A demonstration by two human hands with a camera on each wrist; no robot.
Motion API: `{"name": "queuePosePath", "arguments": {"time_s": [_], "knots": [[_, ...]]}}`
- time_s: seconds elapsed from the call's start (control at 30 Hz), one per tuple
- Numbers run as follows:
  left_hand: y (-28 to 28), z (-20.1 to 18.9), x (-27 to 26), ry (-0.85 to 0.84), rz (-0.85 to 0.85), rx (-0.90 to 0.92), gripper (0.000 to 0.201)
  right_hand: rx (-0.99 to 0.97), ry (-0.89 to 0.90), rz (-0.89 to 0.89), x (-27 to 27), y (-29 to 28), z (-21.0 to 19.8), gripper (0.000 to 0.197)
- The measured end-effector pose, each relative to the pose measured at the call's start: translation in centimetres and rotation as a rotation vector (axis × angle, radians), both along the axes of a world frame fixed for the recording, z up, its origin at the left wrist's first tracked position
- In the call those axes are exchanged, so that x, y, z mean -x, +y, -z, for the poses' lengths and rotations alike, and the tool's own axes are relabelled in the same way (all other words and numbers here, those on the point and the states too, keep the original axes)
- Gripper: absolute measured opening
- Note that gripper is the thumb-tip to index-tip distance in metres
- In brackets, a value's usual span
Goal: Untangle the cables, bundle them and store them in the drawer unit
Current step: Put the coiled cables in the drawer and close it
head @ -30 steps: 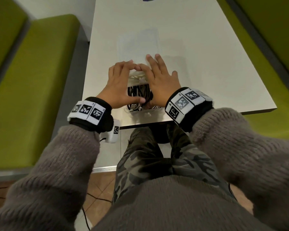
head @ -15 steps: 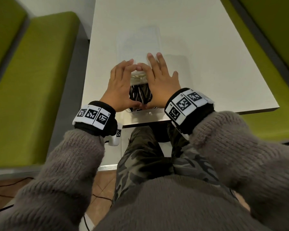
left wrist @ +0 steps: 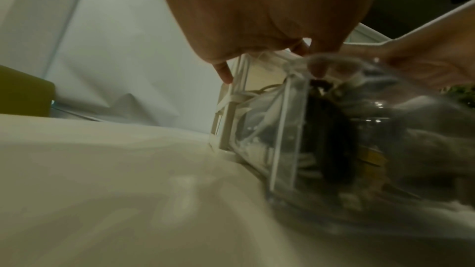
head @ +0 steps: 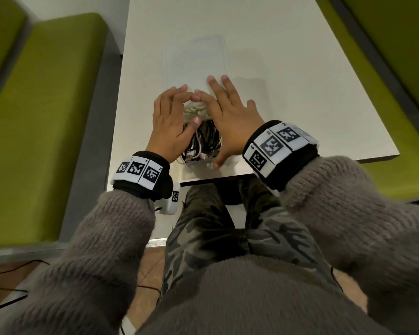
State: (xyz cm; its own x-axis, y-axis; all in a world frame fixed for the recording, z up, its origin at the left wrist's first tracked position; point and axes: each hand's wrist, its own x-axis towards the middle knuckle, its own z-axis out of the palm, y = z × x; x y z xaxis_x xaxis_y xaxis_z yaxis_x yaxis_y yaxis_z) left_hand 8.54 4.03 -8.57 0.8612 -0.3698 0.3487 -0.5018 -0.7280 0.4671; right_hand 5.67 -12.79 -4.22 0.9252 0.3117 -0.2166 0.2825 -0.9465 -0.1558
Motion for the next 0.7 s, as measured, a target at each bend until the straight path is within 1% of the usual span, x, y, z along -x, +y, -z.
{"name": "queuePosePath", "arguments": {"time_s": [0.1, 0.17, 0.2, 0.27, 0.33, 0.37, 0.43, 0.53, 0.57, 0.7], "knots": [[-0.1, -0.1, 0.1, 0.003, -0.008, 0.019, 0.052, -0.047, -0.049, 0.008, -0.1, -0.3, 0.1, 0.141], [-0.1, -0.2, 0.2, 0.008, 0.004, 0.021, 0.059, -0.083, -0.090, 0.024, -0.1, -0.4, 0.0, 0.134], [0.0, -0.3, 0.3, 0.019, 0.014, 0.020, 0.066, -0.103, -0.106, 0.032, -0.1, -0.5, 0.1, 0.131], [0.3, -0.6, 0.3, 0.052, 0.041, -0.011, 0.086, -0.133, -0.124, 0.045, -0.1, -0.4, 0.2, 0.127], [0.8, -0.8, 0.2, 0.077, 0.081, -0.088, 0.104, -0.144, -0.139, 0.051, -0.1, -0.4, 0.3, 0.124], [1.0, -0.9, 0.1, 0.082, 0.100, -0.121, 0.109, -0.149, -0.143, 0.054, -0.1, -0.4, 0.4, 0.123], [1.2, -1.0, 0.1, 0.091, 0.117, -0.130, 0.107, -0.172, -0.118, 0.048, -0.3, -0.7, 0.1, 0.119], [1.2, -1.0, -0.2, 0.087, 0.121, -0.093, 0.091, -0.199, -0.041, 0.021, -0.9, -1.6, -0.5, 0.111], [1.2, -0.9, -0.3, 0.071, 0.116, -0.107, 0.089, -0.183, -0.035, 0.012, -1.0, -1.8, -0.6, 0.109], [0.4, -0.4, -0.4, -0.007, 0.047, -0.173, 0.095, -0.125, -0.078, 0.003, -1.0, -1.9, -0.4, 0.109]]}}
